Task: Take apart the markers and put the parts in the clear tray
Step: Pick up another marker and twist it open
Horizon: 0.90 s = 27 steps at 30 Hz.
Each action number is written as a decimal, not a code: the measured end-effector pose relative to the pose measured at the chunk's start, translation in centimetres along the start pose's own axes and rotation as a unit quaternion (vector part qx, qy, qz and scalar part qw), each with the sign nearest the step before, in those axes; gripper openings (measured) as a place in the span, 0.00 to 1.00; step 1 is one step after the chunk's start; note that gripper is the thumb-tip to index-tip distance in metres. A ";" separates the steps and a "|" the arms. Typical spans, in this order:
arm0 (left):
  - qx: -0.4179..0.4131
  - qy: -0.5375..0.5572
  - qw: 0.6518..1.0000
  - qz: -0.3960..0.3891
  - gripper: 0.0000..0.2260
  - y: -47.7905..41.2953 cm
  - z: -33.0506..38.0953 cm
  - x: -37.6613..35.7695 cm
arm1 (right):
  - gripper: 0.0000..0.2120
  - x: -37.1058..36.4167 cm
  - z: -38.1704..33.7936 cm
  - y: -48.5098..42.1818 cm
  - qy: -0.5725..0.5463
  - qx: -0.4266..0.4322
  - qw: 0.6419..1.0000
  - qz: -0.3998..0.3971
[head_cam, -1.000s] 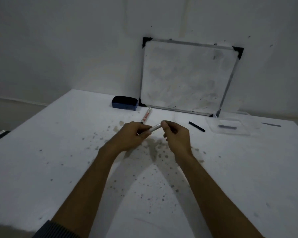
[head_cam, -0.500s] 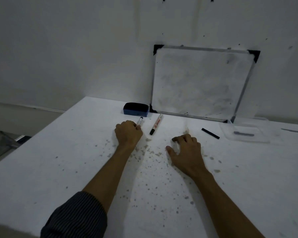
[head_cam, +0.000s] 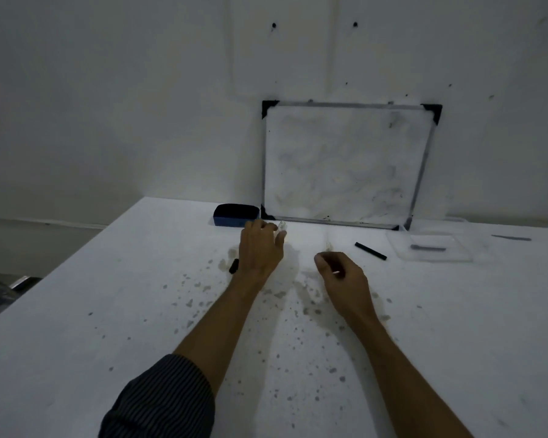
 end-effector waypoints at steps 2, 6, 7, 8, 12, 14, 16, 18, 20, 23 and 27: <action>-0.018 -0.039 0.999 -0.024 0.16 -1.0 1.5 -1.4 | 0.09 1.6 0.4 -0.2 -0.084 -0.019 0.995 0.045; -0.006 -0.121 0.991 -0.057 0.13 -1.8 1.9 -3.5 | 0.14 2.7 1.4 -0.5 -0.173 -0.048 0.981 0.068; -0.002 -0.129 0.990 -0.061 0.14 -1.8 1.8 -3.8 | 0.12 2.4 1.4 -0.6 -0.162 -0.043 0.984 0.052; 0.002 -0.133 0.989 -0.063 0.14 -1.6 1.7 -4.2 | 0.11 1.9 1.3 -0.6 -0.145 -0.035 0.988 0.036; 0.041 -0.086 0.993 -0.077 0.11 -0.8 0.7 -4.6 | 0.14 1.4 1.5 -0.9 -0.144 -0.031 0.989 0.025; 0.051 -0.004 0.995 -0.086 0.11 -0.4 0.8 -4.3 | 0.15 2.1 1.8 -1.1 -0.187 -0.048 0.980 0.050; 0.045 0.149 0.983 -0.098 0.11 0.9 2.0 -3.6 | 0.13 2.8 2.2 -1.2 -0.195 -0.061 0.977 0.068; 0.017 0.259 0.958 -0.122 0.13 2.9 3.8 -2.4 | 0.10 3.3 2.2 -1.5 -0.156 -0.065 0.983 0.076; -0.019 0.313 0.936 -0.158 0.13 5.1 5.6 -1.9 | 0.11 4.0 1.7 -1.7 -0.120 -0.065 0.987 0.089; -0.024 0.375 0.906 -0.194 0.14 7.5 7.0 -1.5 | 0.15 4.9 0.3 -1.8 -0.123 -0.066 0.987 0.079; -0.024 0.404 0.892 -0.199 0.14 8.9 7.3 -0.9 | 0.11 6.3 -0.8 -1.7 -0.034 -0.040 0.998 0.022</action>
Point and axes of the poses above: each hand's wrist, its own y-axis away from the middle knuckle, its own x-axis out of the back of the hand, z = x × y, the point moved 9 cm from there along -y, towards the middle knuckle, and after that the axes turned 11 degrees about -y, right-handed, at the moved point
